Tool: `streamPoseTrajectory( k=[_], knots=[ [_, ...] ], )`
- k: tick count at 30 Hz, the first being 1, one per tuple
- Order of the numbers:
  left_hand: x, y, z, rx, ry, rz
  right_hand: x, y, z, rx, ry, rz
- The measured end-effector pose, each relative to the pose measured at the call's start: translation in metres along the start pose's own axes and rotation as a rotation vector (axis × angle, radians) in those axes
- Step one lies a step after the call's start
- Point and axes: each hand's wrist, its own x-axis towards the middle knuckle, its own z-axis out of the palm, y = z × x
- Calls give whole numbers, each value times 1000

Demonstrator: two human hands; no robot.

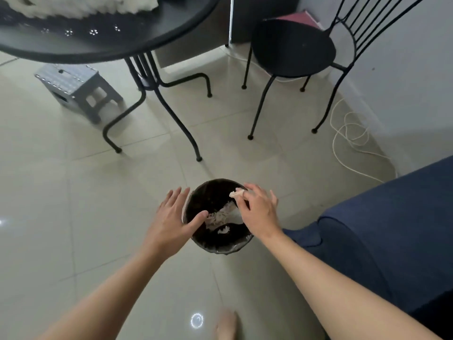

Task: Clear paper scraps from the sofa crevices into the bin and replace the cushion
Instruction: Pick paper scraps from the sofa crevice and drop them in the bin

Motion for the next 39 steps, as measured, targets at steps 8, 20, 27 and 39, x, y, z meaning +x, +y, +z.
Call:
streamPoseTrajectory(
  k=[8,20,27,39],
  knots=[
    [-4,-16,3,-57,-24,-35,3,-13,18,-85,-270,95],
    [-4,-8,9,-52,-17,-10,3,-9,17,-41,-60,56],
    [-7,-9,13,-40,-25,-6,0,1,24,-58,-125,70],
    [-10,-15,15,-43,-32,12,-1,-2,28,-120,-213,112]
  ],
)
